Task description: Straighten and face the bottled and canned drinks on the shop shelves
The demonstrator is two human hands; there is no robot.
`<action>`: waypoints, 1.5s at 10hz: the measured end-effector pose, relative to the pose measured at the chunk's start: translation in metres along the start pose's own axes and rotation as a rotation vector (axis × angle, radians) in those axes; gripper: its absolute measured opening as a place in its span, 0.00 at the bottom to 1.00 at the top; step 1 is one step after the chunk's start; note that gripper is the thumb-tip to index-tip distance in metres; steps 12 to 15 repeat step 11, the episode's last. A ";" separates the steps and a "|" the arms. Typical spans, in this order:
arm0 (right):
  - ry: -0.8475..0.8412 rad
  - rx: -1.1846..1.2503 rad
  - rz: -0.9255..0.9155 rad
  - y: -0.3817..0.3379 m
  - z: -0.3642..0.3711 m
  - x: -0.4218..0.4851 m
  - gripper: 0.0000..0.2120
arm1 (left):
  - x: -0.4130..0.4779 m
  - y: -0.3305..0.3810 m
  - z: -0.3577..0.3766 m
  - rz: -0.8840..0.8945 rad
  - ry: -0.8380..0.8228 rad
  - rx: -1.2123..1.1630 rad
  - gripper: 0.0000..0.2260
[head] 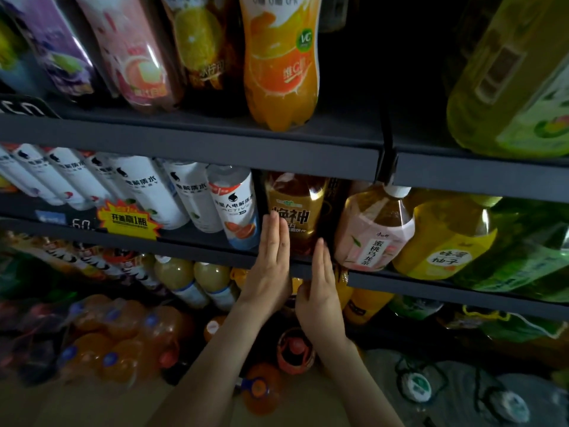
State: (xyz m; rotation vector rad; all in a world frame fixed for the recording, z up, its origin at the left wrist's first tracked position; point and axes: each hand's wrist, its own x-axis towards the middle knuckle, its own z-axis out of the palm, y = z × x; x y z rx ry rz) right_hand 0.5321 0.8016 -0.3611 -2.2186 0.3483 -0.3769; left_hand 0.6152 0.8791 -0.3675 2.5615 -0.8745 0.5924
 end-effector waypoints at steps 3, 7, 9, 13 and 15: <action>0.506 0.049 0.349 0.024 -0.043 -0.007 0.25 | 0.028 0.042 0.000 -0.542 0.104 -0.548 0.46; 0.575 0.063 0.437 0.011 -0.043 0.032 0.51 | 0.030 0.082 0.002 -0.665 0.090 -0.535 0.42; 0.630 -0.096 0.359 0.014 -0.049 0.029 0.50 | 0.023 0.077 -0.004 -0.623 -0.002 -0.469 0.39; 0.670 -0.150 0.403 -0.004 -0.054 0.022 0.44 | 0.000 0.070 -0.032 -0.489 -0.101 -0.421 0.39; 0.670 -0.150 0.403 -0.004 -0.054 0.022 0.44 | 0.000 0.070 -0.032 -0.489 -0.101 -0.421 0.39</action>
